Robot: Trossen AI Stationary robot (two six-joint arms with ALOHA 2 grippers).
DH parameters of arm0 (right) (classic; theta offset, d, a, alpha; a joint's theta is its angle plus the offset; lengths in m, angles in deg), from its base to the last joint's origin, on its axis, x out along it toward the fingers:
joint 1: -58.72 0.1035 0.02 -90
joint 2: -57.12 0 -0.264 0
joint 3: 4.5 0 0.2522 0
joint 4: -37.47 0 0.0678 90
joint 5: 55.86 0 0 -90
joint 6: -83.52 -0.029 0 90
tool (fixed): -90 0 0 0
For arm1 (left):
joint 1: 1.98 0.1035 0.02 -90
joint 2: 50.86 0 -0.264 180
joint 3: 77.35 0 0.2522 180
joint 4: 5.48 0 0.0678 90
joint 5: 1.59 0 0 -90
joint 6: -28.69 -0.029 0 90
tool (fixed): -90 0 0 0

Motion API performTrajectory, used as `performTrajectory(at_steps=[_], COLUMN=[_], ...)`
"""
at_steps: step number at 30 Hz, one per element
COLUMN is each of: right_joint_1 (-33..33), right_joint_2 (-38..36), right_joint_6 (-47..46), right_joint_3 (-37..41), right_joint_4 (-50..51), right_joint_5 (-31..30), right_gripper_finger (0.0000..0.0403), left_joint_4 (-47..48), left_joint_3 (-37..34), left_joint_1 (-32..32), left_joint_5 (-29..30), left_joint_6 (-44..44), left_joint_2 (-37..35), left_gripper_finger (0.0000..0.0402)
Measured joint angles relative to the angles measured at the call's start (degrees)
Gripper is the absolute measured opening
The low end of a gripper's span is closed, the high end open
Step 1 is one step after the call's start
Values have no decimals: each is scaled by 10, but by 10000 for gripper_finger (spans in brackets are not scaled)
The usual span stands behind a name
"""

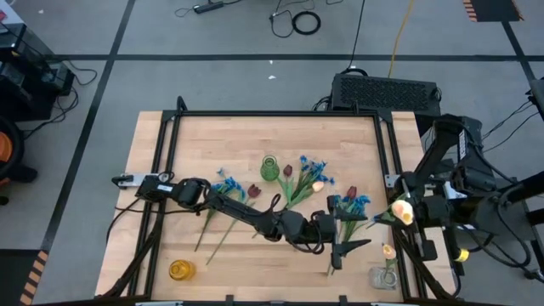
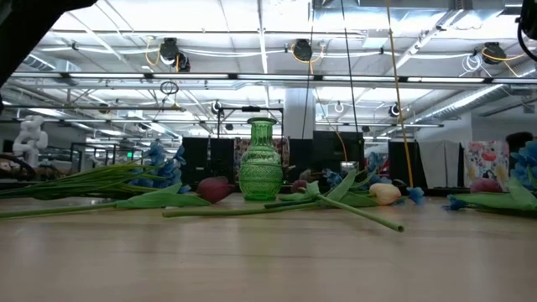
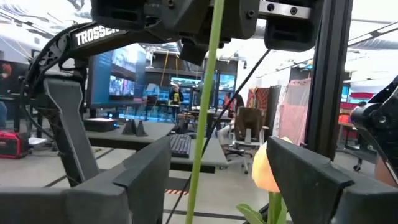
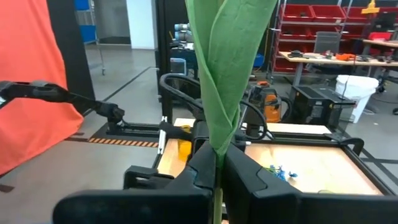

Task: Sort flowers into vase by color
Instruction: Put the bottom yellow flower into the transparent vase

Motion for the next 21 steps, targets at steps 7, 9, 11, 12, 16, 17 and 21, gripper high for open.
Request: performTrajectory(at_steps=[7,9,11,12,16,17,21], right_joint_1=[-8,-9,-11,-11,-11,-11,-11], right_joint_2=[1,1,2,2,2,2,2], right_joint_6=[-7,-8,-8,-8,-8,-8,-9], right_joint_3=[0,0,0,0,0,0,0], right_joint_4=[-2,-3,-3,-3,-3,-3,-3], right_joint_5=[2,2,2,2,2,2,2], right_gripper_finger=[6,6,6,6,6,6,6], left_joint_4=[19,19,18,18,20,21,33], left_joint_3=[0,0,0,0,0,0,0], left_joint_1=[17,18,18,18,19,19,18], left_joint_5=[-1,-8,-12,-13,-15,-18,-36], left_joint_6=[30,30,30,30,30,30,30], left_joint_2=[1,1,1,1,1,1,1], left_gripper_finger=[238,213,185,169,105,89,35])
